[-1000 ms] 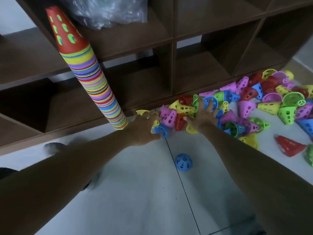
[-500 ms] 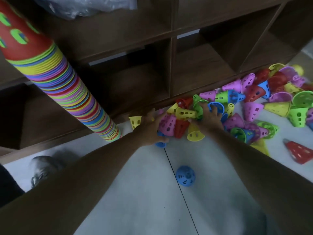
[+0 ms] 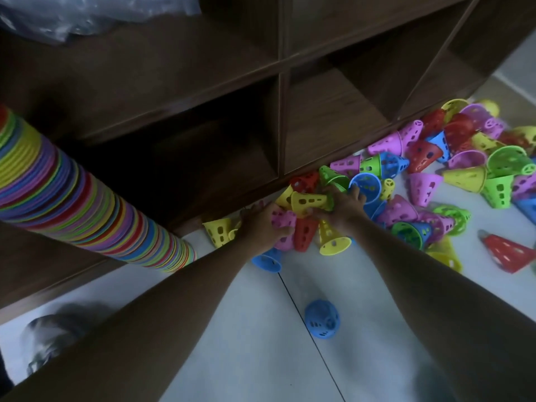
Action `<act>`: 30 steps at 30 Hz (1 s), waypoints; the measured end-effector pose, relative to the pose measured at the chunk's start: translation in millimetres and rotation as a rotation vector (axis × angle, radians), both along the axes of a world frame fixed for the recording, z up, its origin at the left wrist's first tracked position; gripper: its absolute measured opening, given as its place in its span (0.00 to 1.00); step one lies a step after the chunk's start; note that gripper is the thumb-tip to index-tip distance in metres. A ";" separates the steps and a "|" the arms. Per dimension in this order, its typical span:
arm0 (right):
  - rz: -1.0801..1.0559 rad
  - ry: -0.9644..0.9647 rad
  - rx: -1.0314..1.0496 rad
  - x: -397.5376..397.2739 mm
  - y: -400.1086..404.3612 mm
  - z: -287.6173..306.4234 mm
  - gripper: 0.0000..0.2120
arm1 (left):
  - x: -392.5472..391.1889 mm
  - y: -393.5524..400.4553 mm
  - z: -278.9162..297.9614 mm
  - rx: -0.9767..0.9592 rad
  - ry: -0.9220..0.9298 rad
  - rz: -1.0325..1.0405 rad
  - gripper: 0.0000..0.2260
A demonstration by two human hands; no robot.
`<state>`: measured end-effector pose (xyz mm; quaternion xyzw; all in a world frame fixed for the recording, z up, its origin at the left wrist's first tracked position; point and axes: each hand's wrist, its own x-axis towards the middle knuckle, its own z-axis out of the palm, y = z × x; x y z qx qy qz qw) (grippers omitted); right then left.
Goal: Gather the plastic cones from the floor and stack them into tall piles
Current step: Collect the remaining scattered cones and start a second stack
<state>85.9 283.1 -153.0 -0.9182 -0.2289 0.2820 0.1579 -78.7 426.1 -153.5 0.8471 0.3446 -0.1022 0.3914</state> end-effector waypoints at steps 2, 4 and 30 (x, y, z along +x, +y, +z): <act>-0.006 0.006 -0.004 0.7 1.4 -2.2 0.36 | 1.0 0.0 -3.9 -0.060 -0.045 0.021 0.20; -0.011 0.029 -0.023 2.0 2.5 -2.7 0.37 | 0.5 -1.4 -2.8 -0.117 -0.105 0.044 0.18; -0.154 -0.309 0.229 -25.1 -33.2 -17.2 0.24 | -18.0 4.4 5.9 -0.321 -0.302 0.180 0.19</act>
